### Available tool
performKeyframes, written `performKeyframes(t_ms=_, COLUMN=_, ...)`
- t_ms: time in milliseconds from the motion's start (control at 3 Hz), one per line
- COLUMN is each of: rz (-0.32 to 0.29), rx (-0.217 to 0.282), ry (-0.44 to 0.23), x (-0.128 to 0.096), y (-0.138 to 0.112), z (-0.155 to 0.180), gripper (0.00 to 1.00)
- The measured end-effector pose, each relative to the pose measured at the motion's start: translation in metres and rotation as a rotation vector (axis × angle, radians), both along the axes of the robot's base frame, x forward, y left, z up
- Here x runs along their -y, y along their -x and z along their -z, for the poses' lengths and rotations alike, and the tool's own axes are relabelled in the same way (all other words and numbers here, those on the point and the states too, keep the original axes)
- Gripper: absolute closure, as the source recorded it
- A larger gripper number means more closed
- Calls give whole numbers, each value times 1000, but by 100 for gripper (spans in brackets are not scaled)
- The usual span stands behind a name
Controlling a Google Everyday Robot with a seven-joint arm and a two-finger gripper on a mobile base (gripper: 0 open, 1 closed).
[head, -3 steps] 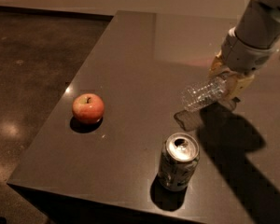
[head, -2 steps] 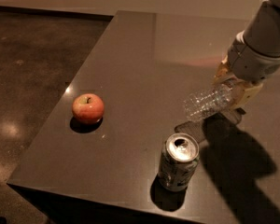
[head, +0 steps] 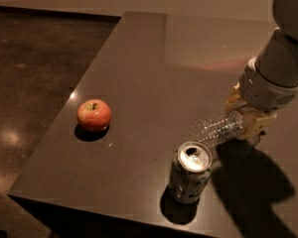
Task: Move water bottle near 7up can
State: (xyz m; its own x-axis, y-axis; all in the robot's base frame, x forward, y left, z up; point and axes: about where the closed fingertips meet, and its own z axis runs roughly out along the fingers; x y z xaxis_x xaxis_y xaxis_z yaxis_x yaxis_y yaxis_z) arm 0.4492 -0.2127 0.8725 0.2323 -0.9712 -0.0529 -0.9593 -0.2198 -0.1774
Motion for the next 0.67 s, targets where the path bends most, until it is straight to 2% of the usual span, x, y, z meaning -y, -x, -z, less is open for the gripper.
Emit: performKeyframes(t_ms=667, rz=32, rx=-45, ry=-6, x=-12, y=17, z=21, gripper=100)
